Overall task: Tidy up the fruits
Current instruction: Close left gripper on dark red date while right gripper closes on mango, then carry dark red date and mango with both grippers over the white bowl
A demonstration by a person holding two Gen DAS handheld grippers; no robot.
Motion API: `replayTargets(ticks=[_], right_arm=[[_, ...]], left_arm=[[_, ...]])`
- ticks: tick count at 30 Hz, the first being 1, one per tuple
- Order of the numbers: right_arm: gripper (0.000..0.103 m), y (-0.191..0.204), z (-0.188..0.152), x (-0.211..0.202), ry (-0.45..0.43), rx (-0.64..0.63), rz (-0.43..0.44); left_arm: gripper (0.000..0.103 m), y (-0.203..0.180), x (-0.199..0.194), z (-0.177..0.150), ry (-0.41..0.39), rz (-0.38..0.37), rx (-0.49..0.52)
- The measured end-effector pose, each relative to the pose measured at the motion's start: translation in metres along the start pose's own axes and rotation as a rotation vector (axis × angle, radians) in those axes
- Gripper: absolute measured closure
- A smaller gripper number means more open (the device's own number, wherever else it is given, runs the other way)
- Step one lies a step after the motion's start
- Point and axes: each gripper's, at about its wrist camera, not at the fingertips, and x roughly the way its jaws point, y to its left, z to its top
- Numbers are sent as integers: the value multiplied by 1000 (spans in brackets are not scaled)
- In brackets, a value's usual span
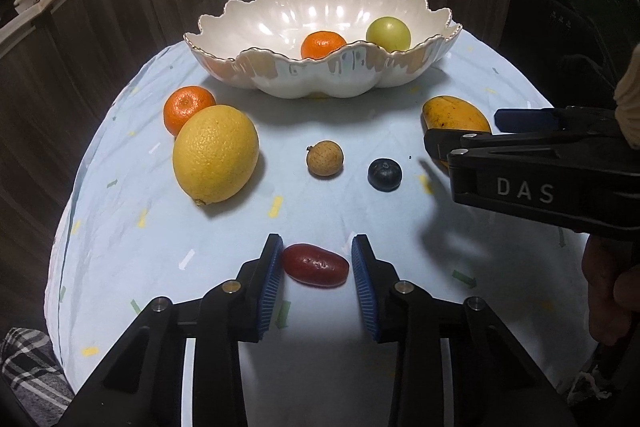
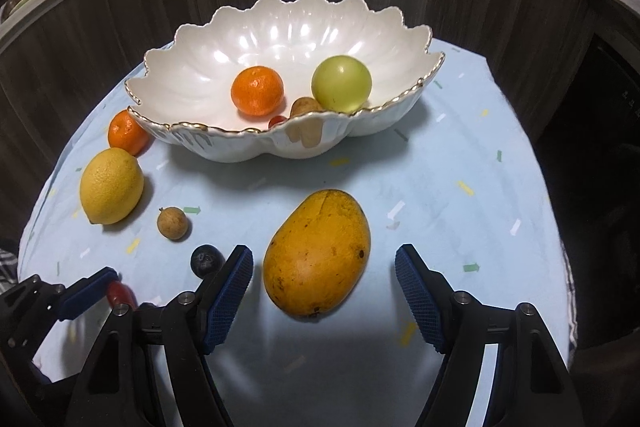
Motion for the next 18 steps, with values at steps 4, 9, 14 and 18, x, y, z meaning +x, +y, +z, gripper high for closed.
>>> replayTargets(ticks=[4, 9, 14, 18], right_arm=[[46, -1, -2, 7, 22, 13, 27], [47, -1, -3, 6, 16, 9, 25], [49, -2, -2, 5, 19, 10, 35], [49, -2, -1, 2, 16, 8, 48]], left_arm=[[71, 1, 0, 0, 1, -4, -4], [72, 1, 0, 0, 2, -1, -2], [72, 1, -2, 0, -4, 1, -4], [72, 1, -4, 1, -11, 3, -3]])
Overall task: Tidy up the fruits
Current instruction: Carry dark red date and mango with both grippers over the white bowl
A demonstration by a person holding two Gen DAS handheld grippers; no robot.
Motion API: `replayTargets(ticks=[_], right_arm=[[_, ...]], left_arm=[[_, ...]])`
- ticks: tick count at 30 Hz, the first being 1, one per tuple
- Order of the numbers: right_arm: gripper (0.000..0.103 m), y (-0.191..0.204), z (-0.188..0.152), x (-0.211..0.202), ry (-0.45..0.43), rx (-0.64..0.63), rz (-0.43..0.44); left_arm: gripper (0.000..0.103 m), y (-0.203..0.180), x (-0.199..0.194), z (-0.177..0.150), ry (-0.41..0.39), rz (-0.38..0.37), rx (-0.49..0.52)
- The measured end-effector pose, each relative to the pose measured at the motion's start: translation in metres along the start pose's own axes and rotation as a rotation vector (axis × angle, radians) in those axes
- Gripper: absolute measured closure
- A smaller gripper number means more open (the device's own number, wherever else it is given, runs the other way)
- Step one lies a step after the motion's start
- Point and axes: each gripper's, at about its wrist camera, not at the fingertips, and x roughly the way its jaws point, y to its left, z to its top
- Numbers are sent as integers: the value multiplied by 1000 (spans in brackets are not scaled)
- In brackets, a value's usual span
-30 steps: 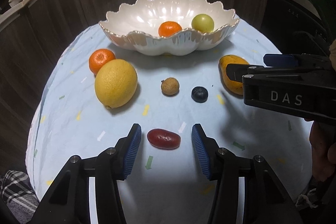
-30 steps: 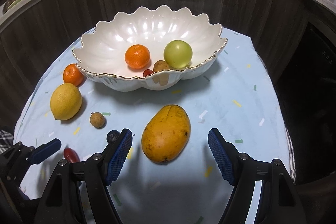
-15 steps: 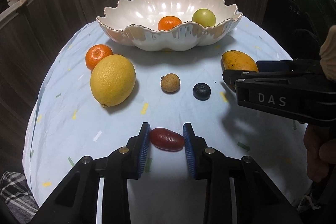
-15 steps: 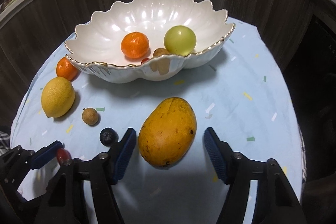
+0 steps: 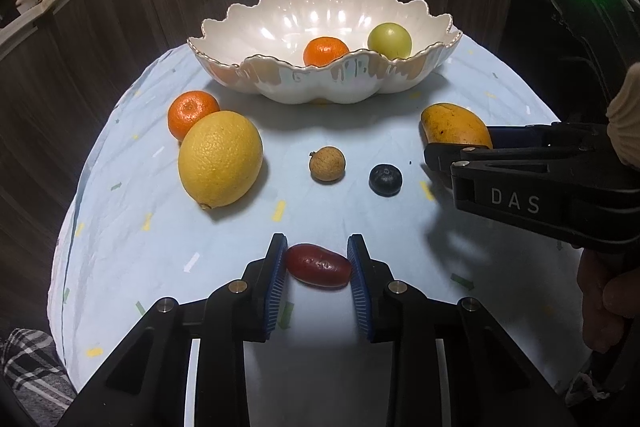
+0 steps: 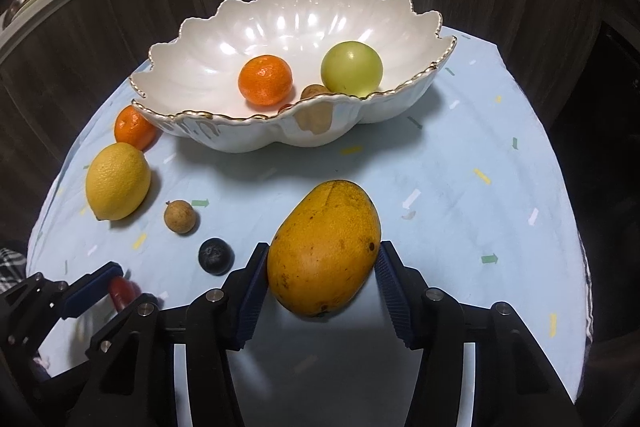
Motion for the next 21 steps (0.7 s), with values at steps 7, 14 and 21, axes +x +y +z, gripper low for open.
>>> replayTargets(ticks=[7, 14, 21], right_arm=[[50, 0, 1, -8, -24, 3, 7], [50, -1, 1, -20, -44, 10, 10], [50, -1, 4, -34, -72, 13, 16]], left_arm=[[72, -1, -4, 3, -12, 5, -1], [72, 1, -12, 7, -31, 14, -3], [72, 5, -23, 17, -52, 22, -12]])
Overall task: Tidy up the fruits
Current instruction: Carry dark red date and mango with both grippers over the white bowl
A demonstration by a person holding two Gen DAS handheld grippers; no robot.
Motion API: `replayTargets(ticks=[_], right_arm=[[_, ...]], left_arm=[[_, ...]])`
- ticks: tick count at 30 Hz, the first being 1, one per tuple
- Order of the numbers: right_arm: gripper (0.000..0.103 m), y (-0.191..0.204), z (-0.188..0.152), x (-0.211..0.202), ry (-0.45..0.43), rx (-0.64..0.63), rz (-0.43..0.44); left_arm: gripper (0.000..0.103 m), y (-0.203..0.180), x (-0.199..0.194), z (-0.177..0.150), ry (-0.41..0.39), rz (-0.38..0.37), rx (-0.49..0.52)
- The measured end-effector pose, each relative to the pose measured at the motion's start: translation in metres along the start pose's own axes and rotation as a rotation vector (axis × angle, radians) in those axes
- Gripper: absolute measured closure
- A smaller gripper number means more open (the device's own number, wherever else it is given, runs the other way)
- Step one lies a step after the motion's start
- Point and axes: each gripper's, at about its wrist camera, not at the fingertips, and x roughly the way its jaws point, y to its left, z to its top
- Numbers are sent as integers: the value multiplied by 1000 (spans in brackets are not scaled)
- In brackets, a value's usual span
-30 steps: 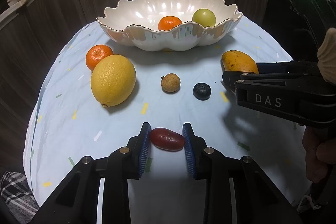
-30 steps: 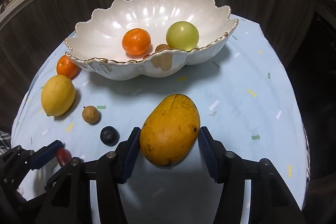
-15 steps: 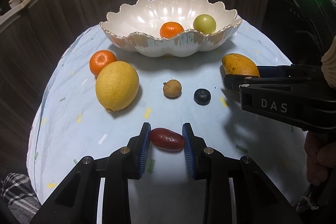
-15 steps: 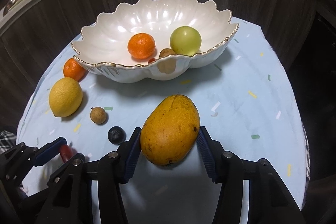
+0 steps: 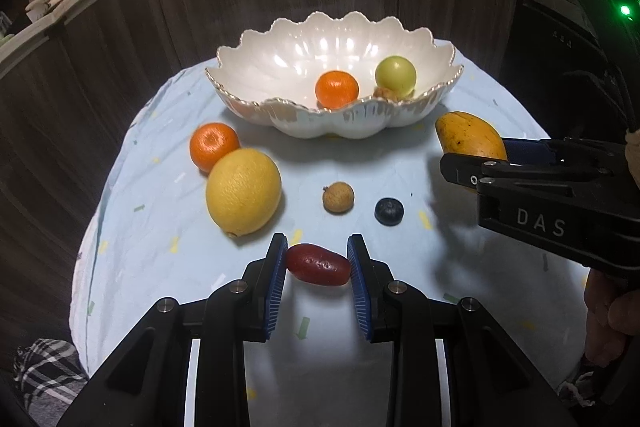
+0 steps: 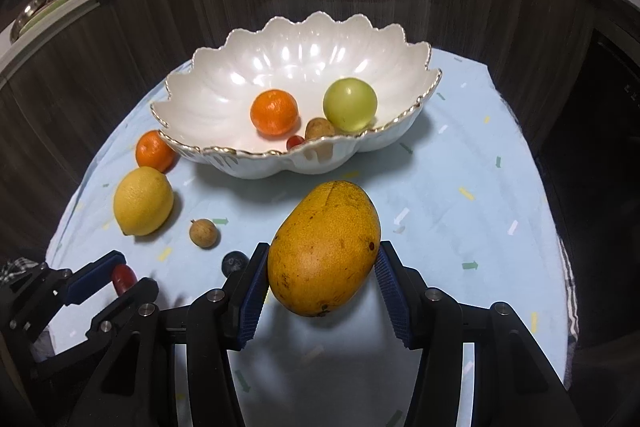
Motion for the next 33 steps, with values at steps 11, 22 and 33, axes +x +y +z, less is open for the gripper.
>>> replayTargets(ticks=[11, 22, 33], right_arm=[[50, -3, 15, -20, -54, 6, -13], [50, -7, 38, -33, -107, 4, -22], [50, -11, 68, -40, -156, -12, -40]], left_arm=[[72, 7, -16, 18, -34, 20, -10], [72, 18, -23, 49, -81, 37, -27], [72, 27, -20, 85, -116, 32, -44]])
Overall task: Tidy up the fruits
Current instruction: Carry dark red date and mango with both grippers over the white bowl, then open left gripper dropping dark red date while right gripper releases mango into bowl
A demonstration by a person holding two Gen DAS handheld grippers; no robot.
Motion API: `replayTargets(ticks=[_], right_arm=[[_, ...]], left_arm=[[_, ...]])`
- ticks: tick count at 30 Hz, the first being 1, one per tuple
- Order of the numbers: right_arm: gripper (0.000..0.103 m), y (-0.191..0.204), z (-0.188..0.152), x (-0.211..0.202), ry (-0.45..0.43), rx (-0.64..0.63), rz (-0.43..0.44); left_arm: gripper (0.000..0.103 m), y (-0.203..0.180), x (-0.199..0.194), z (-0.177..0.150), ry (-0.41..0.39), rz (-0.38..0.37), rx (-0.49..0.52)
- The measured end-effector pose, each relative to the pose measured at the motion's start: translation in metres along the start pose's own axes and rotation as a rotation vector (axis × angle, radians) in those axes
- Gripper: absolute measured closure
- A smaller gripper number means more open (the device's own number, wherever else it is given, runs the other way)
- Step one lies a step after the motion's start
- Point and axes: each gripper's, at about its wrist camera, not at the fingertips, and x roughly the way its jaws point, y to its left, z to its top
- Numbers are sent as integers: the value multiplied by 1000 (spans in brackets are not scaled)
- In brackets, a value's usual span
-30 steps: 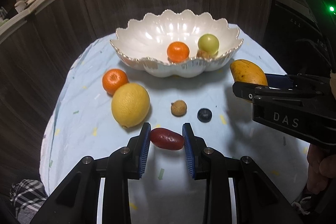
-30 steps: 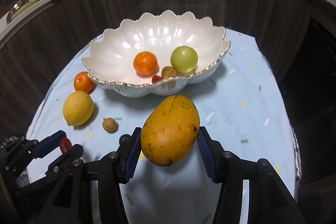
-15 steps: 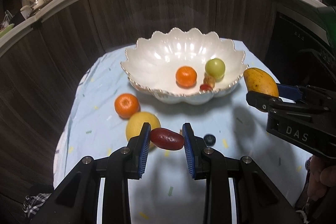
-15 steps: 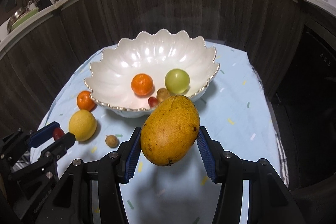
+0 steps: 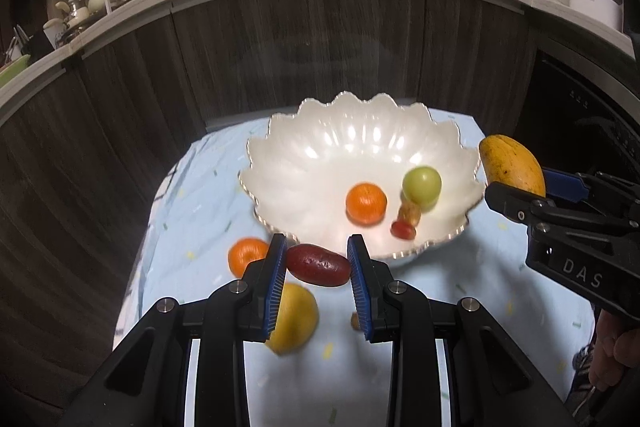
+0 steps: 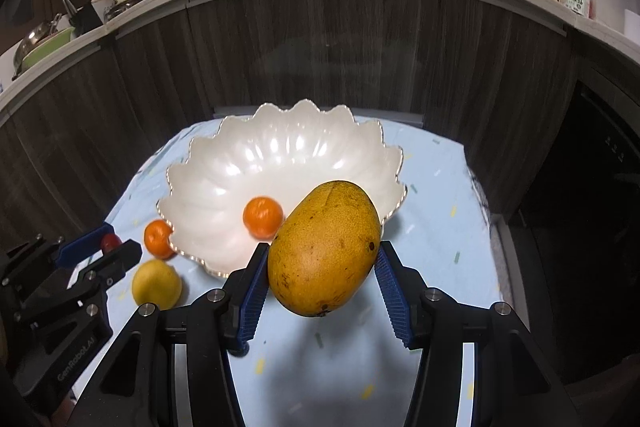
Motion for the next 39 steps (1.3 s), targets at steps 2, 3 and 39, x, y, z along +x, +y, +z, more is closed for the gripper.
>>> replayTargets(ticks=[2, 3, 39], right_arm=[[50, -1, 5, 1, -6, -1, -2], [50, -1, 7, 2, -9, 0, -4], [50, -27, 60, 77, 8, 63, -68]], left_arm=[[72, 2, 2, 6, -9, 3, -1], [72, 2, 3, 9, -13, 4, -2], [72, 18, 84, 73, -21, 42, -64]])
